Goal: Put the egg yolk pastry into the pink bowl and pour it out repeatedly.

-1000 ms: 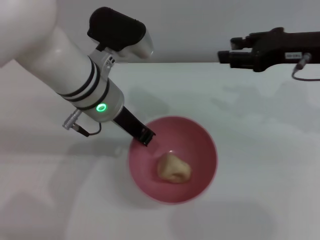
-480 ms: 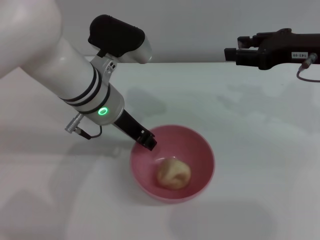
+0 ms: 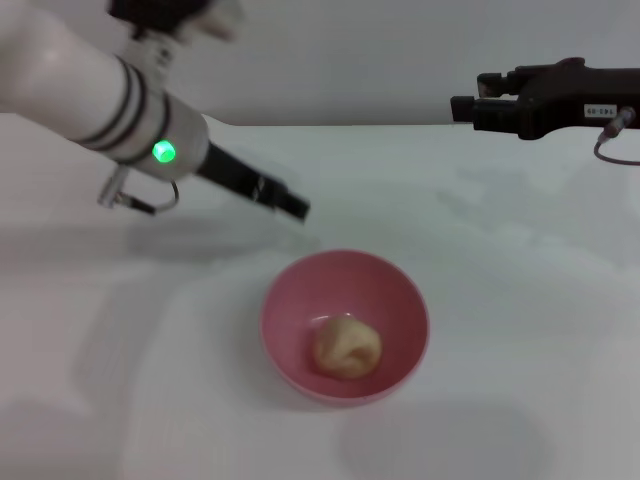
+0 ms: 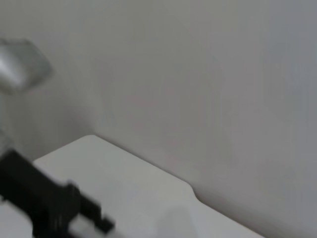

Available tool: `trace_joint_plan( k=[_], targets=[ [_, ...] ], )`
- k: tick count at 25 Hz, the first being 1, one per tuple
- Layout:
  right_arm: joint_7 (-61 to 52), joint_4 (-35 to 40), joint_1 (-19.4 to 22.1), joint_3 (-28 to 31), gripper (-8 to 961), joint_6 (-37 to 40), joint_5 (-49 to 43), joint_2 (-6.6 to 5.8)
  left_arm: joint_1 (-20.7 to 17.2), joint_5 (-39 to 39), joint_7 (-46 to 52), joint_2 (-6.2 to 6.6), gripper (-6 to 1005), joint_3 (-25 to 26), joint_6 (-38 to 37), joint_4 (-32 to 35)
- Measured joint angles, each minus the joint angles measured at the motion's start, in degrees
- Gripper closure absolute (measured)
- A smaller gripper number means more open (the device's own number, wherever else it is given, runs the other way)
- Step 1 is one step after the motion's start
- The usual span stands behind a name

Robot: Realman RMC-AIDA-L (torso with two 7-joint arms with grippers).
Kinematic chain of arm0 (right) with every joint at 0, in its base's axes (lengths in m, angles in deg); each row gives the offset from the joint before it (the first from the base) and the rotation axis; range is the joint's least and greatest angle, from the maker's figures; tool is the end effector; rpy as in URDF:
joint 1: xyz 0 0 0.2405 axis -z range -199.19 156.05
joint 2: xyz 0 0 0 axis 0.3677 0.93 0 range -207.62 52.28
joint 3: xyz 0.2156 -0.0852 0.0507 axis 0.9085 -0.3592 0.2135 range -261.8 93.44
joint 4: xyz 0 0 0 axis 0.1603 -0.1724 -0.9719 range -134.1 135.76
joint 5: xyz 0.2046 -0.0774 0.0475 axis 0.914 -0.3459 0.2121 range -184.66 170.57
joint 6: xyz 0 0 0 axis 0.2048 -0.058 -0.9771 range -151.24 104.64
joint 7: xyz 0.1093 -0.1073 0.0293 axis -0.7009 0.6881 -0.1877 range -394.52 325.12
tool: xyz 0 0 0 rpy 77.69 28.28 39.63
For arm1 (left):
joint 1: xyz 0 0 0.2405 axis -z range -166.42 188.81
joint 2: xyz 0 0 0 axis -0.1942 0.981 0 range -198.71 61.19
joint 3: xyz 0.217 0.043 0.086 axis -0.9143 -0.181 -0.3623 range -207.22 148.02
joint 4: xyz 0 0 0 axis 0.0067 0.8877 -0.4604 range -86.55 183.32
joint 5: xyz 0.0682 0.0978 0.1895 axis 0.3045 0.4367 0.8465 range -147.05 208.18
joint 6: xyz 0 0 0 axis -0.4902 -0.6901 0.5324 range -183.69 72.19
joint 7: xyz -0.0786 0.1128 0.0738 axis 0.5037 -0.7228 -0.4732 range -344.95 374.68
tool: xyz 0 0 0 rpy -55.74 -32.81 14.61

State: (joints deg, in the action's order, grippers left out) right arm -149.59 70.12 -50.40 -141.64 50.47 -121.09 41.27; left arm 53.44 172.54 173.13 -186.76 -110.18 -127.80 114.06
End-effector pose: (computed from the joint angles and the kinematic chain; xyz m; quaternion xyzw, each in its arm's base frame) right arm 0.1731 0.3992 0.0590 -0.9173 0.2560 0.1811 0.2455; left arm -0.1355 0.4094 -0.0244 -0.8911 -0.3917 0.0602 0.2214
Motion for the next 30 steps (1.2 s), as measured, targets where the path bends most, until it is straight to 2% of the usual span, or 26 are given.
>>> trace_joint_plan(
  k=[1, 3, 4, 5, 7, 9, 13, 17, 18, 20, 21, 22, 24, 28, 30],
  targets=[
    [0.0, -0.7, 0.0, -0.1, 473, -0.5, 0.1, 0.0, 0.0, 0.0, 0.0, 0.0, 350, 0.0, 0.0, 0.0],
    [0.0, -2.9, 0.1, -0.2, 473, -2.1, 0.6, -0.05, -3.7, -5.0, -3.8, -0.02, 276, 6.6, 3.9, 1.5],
    [0.0, -3.9, 0.1, -0.2, 473, -2.6, 0.8, -0.05, -5.9, -11.0, -6.7, 0.04, 251, 9.9, 5.8, 1.6],
    [0.0, -4.8, 0.1, -0.1, 473, -3.4, 1.0, -0.08, -6.7, -13.2, -7.7, 0.11, 226, 11.1, 6.4, 1.6],
    [0.0, -6.6, 0.1, 0.0, 473, -4.8, 1.2, -0.12, -9.9, -24.1, -13.7, 0.16, 227, 17.6, 7.9, 0.0],
    [0.0, -7.7, 0.2, 0.0, 473, -6.2, 1.6, -0.15, -12.6, -35.0, -19.6, 0.15, 228, 23.3, 8.2, -3.3],
    [0.0, -9.9, 0.8, 0.7, 473, -10.0, 4.4, -0.2, -17.0, -58.3, -35.0, 0.29, 229, 36.2, 4.6, -15.1],
    [0.0, -16.2, 1.1, 4.3, 473, -15.2, 15.9, -0.29, -20.3, -73.0, -50.6, 0.14, 231, 45.7, -3.1, -24.1],
    [0.0, -19.7, 1.1, 6.6, 473, -16.3, 20.6, -0.35, -21.5, -76.0, -56.3, 0.02, 231, 47.7, -5.2, -26.2],
    [0.4, -25.9, 0.8, 10.9, 473, -17.3, 28.0, -0.68, -23.6, -80.7, -67.6, -0.16, 232, 49.4, -7.3, -29.2],
    [1.5, -29.4, 0.7, 12.9, 473, -17.5, 31.8, -1.0, -25.2, -83.5, -78.6, -0.29, 232, 49.8, -7.5, -31.8],
    [3.2, -32.5, 0.6, 14.7, 473, -17.4, 34.8, -1.3, -25.2, -83.5, -78.6, -0.29, 232, 49.8, -7.5, -31.8],
    [8.9, -37.8, 0.9, 17.1, 473, -17.1, 40.2, -1.55, -26.0, -84.5, -88.9, -0.39, 231, 49.9, -6.4, -35.0],
    [32.4, -44.9, 2.4, 18.9, 473, -15.5, 53.2, 0.05, -26.0, -84.8, -114.9, -0.65, 230, 50.0, -5.1, -42.3],
    [48.1, -50.9, 2.2, 18.8, 473, -12.1, 60.3, 0.24, -25.2, -85.2, -129.1, -0.83, 230, 50.1, -5.5, -46.7]
  ],
)
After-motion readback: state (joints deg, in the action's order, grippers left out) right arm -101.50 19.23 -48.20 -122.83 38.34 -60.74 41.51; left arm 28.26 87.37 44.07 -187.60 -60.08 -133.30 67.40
